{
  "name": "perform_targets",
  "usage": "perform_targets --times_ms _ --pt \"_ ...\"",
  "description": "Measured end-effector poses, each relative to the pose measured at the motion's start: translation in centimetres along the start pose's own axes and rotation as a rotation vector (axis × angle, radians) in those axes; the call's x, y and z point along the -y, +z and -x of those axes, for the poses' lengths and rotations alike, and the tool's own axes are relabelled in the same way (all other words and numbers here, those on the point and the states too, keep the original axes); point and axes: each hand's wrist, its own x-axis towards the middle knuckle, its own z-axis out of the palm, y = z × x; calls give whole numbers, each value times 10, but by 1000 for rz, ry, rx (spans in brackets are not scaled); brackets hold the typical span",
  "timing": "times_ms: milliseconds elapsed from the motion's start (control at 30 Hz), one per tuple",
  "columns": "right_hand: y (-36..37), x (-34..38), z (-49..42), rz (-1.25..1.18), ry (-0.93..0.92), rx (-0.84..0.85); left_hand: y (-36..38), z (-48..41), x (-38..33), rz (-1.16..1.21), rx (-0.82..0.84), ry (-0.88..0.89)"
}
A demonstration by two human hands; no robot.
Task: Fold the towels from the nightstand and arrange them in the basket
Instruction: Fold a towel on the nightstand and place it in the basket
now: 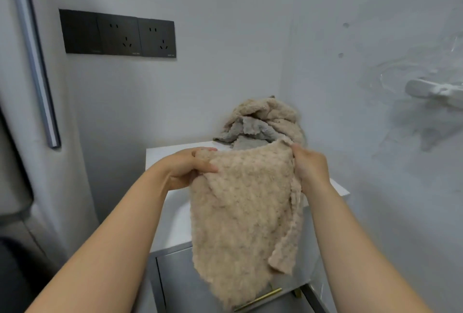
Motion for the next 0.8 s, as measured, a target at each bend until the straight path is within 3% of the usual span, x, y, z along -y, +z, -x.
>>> perform_targets --times_ms 133,233,333,433,533,700,800 --pt "1 -14 -14 113 -37 46 -9 -15 21 -276 -283 -13" --pt "4 -16 -18 100 71 178 -12 -19 30 -494 -444 34" --pt "6 -16 -23 184 -9 30 -16 -19 32 -620 -458 -15" --pt "5 -14 -32 239 -83 -131 -27 -17 31 -509 -385 -88" --pt "10 -18 -41 298 -89 -112 -42 -19 31 -584 -479 -56" --pt "18 -19 -45 412 -190 -94 -53 -28 34 -995 -745 32" --pt "22 -16 -50 401 -162 -51 -50 -32 33 -956 -815 93"
